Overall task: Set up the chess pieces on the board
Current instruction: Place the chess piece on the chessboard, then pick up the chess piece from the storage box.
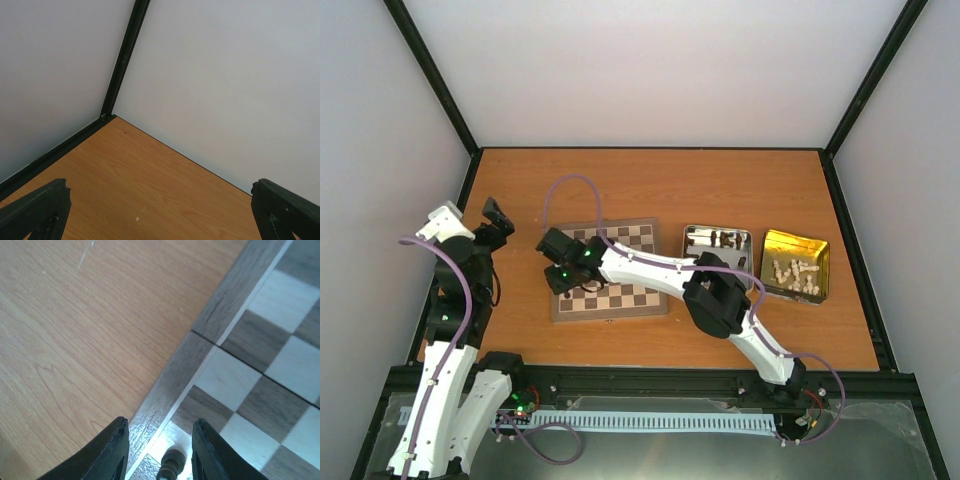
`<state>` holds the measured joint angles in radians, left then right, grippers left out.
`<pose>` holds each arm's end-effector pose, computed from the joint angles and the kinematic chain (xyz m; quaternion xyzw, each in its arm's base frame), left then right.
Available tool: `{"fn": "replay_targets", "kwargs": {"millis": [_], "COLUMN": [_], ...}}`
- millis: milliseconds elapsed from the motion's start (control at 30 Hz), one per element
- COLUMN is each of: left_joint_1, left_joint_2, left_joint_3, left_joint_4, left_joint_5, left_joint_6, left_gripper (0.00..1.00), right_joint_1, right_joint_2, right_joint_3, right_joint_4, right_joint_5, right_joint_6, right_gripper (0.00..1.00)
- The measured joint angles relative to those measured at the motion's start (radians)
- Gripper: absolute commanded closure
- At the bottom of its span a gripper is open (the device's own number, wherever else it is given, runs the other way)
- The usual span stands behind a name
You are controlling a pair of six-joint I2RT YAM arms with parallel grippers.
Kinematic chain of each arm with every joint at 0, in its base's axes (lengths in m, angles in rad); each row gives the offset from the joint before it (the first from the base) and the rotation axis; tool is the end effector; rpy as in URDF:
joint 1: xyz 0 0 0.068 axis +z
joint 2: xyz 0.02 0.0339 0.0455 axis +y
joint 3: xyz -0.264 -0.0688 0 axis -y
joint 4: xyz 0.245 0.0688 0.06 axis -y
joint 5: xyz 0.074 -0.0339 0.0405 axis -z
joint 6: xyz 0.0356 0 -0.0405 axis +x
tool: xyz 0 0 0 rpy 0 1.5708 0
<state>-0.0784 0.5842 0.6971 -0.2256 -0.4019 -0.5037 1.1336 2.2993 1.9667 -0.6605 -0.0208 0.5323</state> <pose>0.1432 0.0027 0.3343 -0.2842 0.6863 -0.0447 0.6680 0.2139 0.4594 0.1954 -0.2867 0.9146 0.2175 0.1842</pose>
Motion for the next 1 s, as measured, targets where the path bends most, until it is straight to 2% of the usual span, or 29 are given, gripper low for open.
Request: {"fn": "replay_targets", "kwargs": {"millis": [100, 200, 433, 567, 800, 1000], "left_joint_1": [0.0, 0.008, 0.016, 0.016, 0.016, 0.016], "left_joint_2": [0.0, 0.0, -0.004, -0.002, 0.063, 0.129], "left_joint_3": [0.0, -0.002, -0.019, -0.019, 0.04, 0.117], "left_joint_4": [0.003, 0.034, 0.1, 0.105, 0.126, 0.156], "left_joint_5": [0.048, 0.132, 0.286, 0.338, 0.461, 0.515], "left_joint_6": [0.005, 0.016, 0.024, 0.041, 0.108, 0.15], "left_gripper": [0.0, 0.0, 0.0, 0.0, 0.0, 0.0], "right_joint_1": [-0.013, -0.047, -0.227, -0.332, -0.515, -0.607], "right_joint_2": [-0.036, -0.147, -0.647, -0.786, -0.835, -0.793], "right_joint_3": [-0.015, -0.108, -0.57, -0.741, -0.932, -0.975], "right_joint_4": [0.0, 0.0, 0.055, 0.045, 0.025, 0.03], "right_joint_5": [0.018, 0.062, 0.202, 0.271, 0.274, 0.269], "right_joint_6": [0.008, 0.016, 0.069, 0.091, 0.097, 0.095], "right_gripper": [0.64, 0.62, 0.6, 0.6, 0.63, 0.65]}}
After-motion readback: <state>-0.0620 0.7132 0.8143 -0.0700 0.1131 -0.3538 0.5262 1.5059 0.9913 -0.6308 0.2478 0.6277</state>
